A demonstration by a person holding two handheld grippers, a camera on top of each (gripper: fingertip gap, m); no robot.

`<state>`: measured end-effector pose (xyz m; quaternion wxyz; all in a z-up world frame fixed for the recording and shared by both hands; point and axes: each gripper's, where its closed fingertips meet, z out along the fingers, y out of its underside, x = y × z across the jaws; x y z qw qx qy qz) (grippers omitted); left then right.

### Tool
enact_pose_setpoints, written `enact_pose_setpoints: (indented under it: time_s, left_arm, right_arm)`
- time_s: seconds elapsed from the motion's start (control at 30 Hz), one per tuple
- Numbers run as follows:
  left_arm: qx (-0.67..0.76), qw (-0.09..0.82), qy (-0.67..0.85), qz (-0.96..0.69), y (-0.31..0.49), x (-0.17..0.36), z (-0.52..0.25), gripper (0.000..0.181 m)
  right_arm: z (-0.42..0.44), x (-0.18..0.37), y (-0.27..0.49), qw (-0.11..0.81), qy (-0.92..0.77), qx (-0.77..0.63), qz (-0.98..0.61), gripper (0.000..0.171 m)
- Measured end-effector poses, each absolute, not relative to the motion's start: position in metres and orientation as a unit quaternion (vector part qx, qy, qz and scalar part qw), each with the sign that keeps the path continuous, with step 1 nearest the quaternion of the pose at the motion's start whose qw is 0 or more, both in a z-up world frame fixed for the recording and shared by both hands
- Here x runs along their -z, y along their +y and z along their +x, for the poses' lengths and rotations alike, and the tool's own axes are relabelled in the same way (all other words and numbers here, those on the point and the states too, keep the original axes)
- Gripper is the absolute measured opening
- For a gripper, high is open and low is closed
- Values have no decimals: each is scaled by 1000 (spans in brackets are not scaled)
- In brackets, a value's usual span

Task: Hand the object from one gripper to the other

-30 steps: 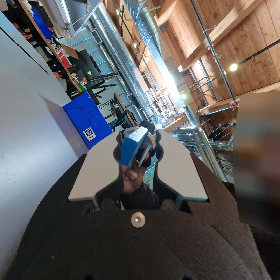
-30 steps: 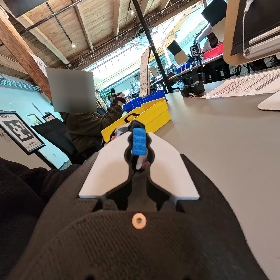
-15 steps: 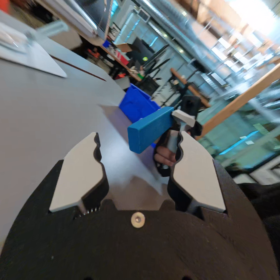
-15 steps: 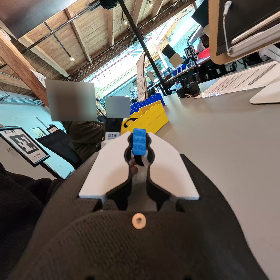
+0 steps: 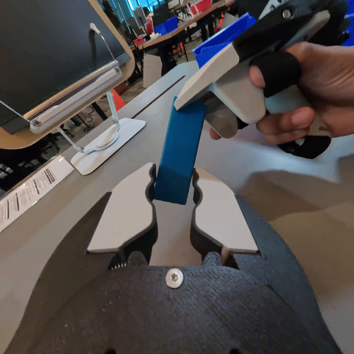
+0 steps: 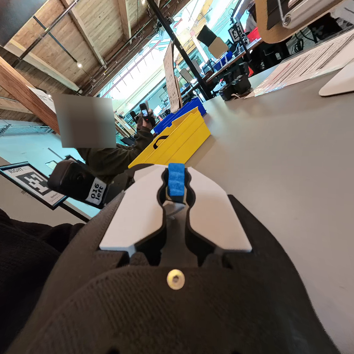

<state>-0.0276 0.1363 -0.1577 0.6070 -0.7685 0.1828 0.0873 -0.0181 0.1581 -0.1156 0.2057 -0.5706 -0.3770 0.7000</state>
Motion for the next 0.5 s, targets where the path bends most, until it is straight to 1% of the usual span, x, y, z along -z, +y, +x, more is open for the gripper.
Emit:
enact_pose_setpoints:
  time_s: [0.2, 0.23, 0.3, 0.4, 0.5]
  left_arm:
    - [-47, 603, 167, -779, 136, 158, -23, 36]
    - [-41, 605, 161, -779, 136, 157, -24, 35]
    - [-26, 610, 147, -778, 135, 154, -25, 35]
    - [28, 622, 116, -774, 134, 149, -26, 35]
    - [140, 641, 80, -750, 132, 138, -19, 35]
  right_arm:
    - [-17, 107, 154, 196, -365, -728, -547, 19]
    - [-17, 104, 155, 194, -356, -736, -542, 22]
    - [-16, 100, 160, 203, -337, -745, -538, 36]
    - [-14, 96, 179, 261, -302, -737, -546, 60]
    - [-11, 93, 187, 280, -297, -733, -545, 64]
